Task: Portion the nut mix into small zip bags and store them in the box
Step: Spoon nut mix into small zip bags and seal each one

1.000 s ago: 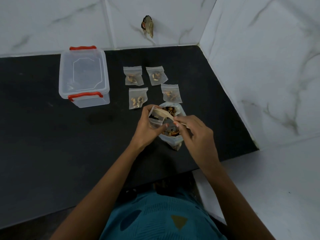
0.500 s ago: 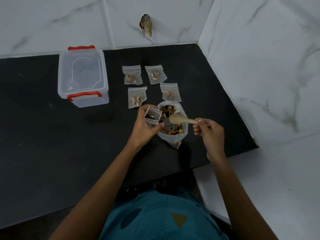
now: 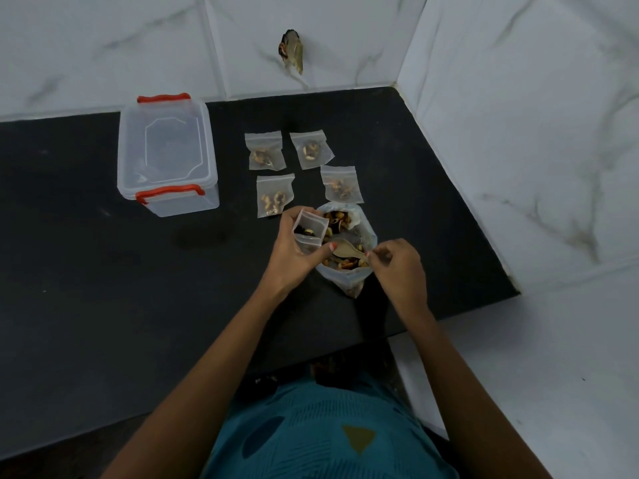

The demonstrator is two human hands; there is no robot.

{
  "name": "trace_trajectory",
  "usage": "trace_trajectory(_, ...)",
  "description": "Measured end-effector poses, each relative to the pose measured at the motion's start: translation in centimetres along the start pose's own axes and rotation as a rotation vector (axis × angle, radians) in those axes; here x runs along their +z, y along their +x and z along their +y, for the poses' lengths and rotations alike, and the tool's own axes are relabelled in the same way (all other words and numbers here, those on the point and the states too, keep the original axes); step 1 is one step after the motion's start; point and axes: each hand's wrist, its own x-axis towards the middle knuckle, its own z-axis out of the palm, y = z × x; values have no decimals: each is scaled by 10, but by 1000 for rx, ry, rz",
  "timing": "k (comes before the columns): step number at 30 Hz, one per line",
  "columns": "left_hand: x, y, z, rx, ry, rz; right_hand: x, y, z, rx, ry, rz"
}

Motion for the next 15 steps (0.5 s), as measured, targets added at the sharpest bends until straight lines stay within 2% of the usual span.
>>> trace_trajectory(5,4,1,4,24,-2,-15,-17,-3,-30,-188,250,91)
trace_trajectory(9,9,3,7,46,-18,-1,-29,-7,-67,-393,402,86)
trace_trajectory(15,9,9,16,51,-45,14,-27,-2,-87,-411,181,-97)
